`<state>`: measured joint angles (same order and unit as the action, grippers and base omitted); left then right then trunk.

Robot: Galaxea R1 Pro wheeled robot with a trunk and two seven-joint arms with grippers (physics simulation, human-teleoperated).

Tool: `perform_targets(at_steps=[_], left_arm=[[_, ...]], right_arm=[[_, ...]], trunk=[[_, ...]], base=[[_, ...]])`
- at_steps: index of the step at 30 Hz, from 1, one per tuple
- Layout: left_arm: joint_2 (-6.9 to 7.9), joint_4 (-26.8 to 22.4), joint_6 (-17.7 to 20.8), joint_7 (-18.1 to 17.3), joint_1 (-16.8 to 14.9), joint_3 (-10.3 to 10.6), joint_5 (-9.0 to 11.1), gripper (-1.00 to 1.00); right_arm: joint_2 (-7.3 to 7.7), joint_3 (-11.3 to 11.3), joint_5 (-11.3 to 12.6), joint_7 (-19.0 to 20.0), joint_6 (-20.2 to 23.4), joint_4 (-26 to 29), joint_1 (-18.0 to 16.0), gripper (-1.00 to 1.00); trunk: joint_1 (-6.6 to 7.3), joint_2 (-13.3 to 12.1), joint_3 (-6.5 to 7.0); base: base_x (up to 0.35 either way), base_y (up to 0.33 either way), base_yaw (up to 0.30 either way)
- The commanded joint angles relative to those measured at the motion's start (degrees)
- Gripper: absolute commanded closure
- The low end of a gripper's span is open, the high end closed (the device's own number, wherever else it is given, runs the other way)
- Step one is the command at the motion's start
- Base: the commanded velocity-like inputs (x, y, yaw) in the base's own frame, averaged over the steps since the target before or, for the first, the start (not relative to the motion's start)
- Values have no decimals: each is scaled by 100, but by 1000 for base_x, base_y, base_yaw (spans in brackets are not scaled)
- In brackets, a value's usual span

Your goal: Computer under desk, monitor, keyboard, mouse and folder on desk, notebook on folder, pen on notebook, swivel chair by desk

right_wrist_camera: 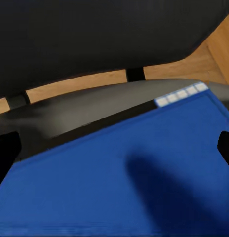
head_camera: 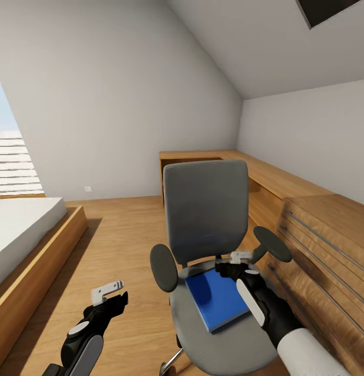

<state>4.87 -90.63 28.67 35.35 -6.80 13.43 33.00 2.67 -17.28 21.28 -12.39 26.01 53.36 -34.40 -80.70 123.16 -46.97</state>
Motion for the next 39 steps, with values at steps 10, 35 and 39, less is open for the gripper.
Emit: perform_targets(at_steps=[10,35,39], left_arm=[[5,-8,7,62,-6,63,48,-100],[5,10,7,77,-5,63,48,-100],[5,10,7,77,-5,63,48,-100]], right_arm=[[-84,-21,45,-46,-62,-247,-14,-100],[-74,-21,47,-45,-184,-265,-6,-100],[-69,-15,51,-45,-189,-265,-6,-100]], trunk=[[1,3,-6],[-263,484,-221],[-263,484,-221]], base=[[0,0,0],[0,0,0],[0,0,0]])
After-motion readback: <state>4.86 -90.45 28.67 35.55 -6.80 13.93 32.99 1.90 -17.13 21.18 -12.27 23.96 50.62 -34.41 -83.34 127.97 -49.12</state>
